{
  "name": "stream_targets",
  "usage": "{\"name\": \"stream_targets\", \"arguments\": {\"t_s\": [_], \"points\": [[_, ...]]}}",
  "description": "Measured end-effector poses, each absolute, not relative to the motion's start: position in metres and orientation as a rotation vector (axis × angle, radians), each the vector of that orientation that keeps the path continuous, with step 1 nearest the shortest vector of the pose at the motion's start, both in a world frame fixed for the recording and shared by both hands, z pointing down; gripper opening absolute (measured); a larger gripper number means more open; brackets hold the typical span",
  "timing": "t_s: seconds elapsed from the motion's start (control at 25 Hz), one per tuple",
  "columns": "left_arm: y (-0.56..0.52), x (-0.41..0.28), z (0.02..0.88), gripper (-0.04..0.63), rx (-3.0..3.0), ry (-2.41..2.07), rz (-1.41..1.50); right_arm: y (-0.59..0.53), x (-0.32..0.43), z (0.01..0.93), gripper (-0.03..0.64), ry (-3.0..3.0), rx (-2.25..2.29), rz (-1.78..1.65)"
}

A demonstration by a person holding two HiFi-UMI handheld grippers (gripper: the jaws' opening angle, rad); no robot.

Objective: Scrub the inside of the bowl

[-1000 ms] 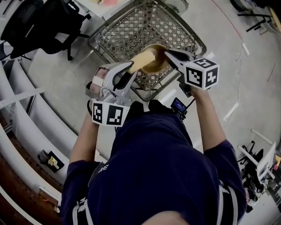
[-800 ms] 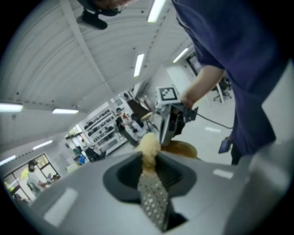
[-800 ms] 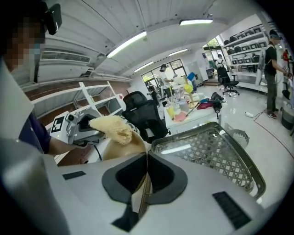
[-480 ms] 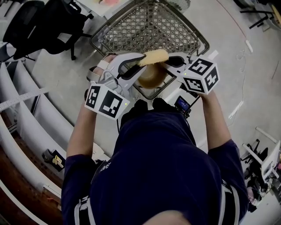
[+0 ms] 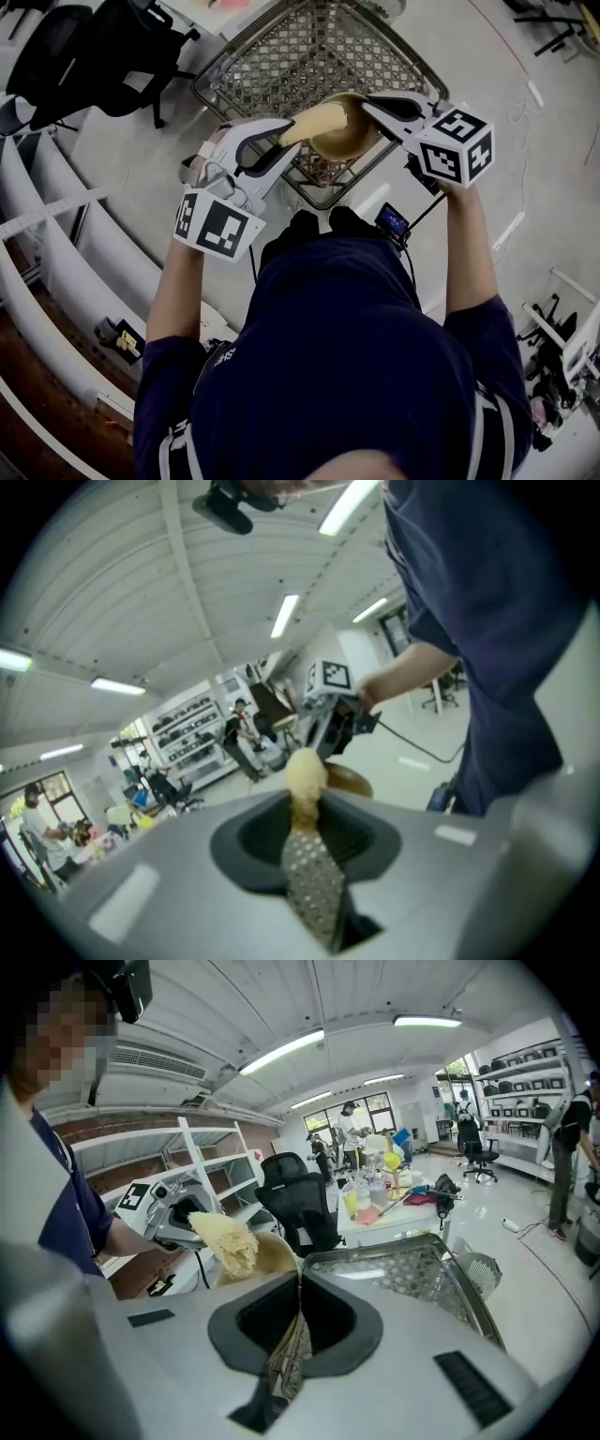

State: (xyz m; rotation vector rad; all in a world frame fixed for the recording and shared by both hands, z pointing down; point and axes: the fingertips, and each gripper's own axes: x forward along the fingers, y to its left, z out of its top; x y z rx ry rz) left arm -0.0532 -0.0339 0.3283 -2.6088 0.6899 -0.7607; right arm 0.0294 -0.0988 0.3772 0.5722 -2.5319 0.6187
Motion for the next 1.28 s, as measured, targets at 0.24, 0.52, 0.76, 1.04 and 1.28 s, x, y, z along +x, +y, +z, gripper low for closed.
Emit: {"name": "stream_targets", "arguments": {"t_s": [0.24,0.52,0.76,1.04,1.28], "points": [[-0.038,-0.050,0.316,0.080,-2.603,0.714,-0.736,-0.076,0.002,0.380,0.014,-2.535,0.435,0.594],[-0.043,-0.040,0.312,0.080,-2.606,0.679,-0.724,-0.052,-0.021,0.375,0.014,-2.558,0.276,0.539],[-0.042,-0.048,0.312,0.080,-2.603,0.728,-0.708,-0.062,-0.012,0.376,0.014,-2.552,0.357,0.552],[-0.044,-0.061,0.309,0.080,-2.583,0.786,-0.702,-0.086,0.004,0.377,0.014,-2.550,0.513,0.634],[-0.042,-0.068,0.315,0.080,-2.601,0.811,-0.698,-0.103,0.016,0.377,0.014,-2.538,0.601,0.678]]}}
